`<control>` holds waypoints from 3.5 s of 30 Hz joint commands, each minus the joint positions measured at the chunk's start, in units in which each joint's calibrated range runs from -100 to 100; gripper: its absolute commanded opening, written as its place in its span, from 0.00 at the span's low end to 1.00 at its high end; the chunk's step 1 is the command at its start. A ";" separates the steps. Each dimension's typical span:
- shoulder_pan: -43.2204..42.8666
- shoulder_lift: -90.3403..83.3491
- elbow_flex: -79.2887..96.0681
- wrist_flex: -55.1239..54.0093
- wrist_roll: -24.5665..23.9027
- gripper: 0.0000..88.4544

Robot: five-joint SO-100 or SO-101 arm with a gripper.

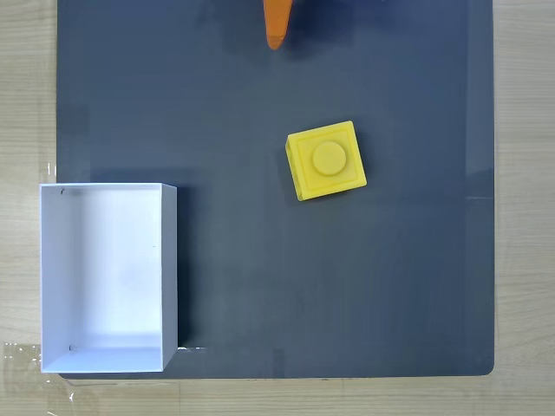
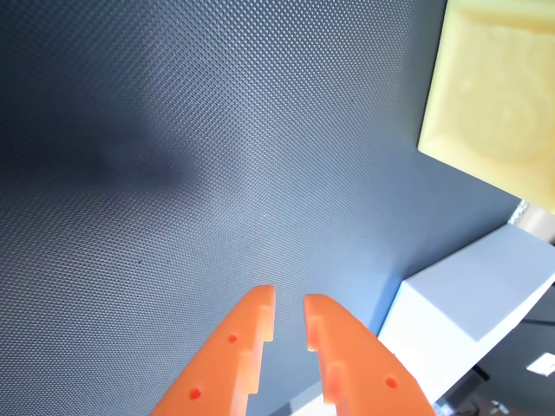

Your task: Grasp a yellow block and put it in the box

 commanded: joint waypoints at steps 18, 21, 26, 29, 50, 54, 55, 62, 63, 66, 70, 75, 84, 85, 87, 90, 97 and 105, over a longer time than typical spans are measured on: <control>-0.23 37.47 -27.33 -15.23 0.29 0.06; -0.31 46.96 -38.09 -13.48 0.34 0.06; -2.33 61.53 -56.46 -5.89 0.39 0.06; -4.94 69.58 -66.95 1.26 0.39 0.06; -9.49 101.79 -107.02 23.43 1.60 0.32; -9.49 102.21 -106.57 24.13 4.22 0.47; -9.49 102.47 -106.48 24.13 4.70 0.49; -9.40 106.11 -102.41 23.17 6.22 0.52; -9.40 106.87 -101.87 23.17 6.11 0.52; -9.32 109.33 -100.87 20.90 5.75 0.52; -9.32 112.89 -100.60 17.41 5.75 0.52; -9.49 118.06 -100.60 14.18 5.75 0.52; -9.99 122.72 -100.87 12.17 5.75 0.51; -9.99 122.72 -100.96 12.17 5.75 0.51; -9.99 122.63 -101.23 12.17 5.75 0.47; -9.82 122.38 -101.32 12.08 5.75 0.37; -9.99 122.13 -101.96 12.08 5.69 0.25; -7.47 117.89 -121.49 12.08 5.59 0.25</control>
